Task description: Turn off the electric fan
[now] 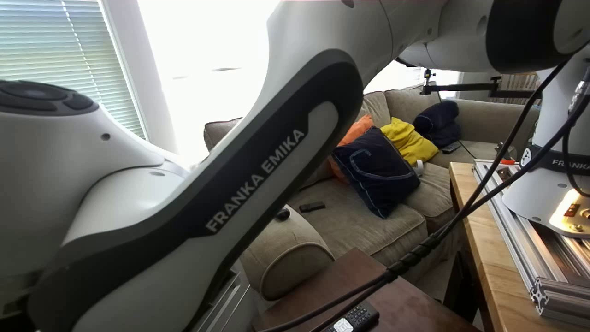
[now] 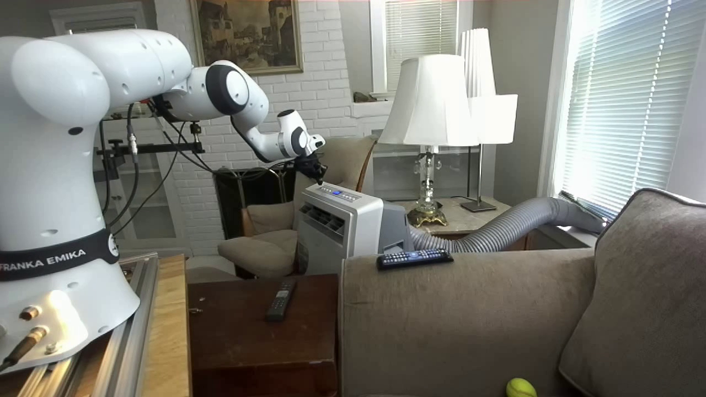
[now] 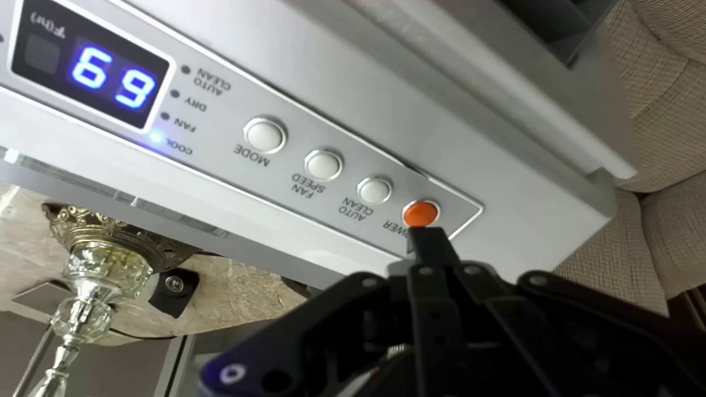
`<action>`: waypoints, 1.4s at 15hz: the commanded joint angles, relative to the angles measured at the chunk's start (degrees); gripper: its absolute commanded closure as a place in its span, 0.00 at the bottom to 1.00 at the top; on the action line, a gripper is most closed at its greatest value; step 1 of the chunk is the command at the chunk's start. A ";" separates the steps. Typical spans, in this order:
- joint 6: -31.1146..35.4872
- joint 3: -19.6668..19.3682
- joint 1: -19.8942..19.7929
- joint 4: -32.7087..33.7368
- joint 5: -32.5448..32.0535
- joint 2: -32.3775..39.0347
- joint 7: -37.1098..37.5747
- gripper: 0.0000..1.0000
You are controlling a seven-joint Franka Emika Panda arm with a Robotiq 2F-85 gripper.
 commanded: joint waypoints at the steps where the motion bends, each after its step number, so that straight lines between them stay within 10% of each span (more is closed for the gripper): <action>1: -0.57 -1.71 1.04 5.85 -0.17 3.97 2.20 1.00; 21: -5.09 -6.32 3.15 10.11 0.05 7.15 6.81 1.00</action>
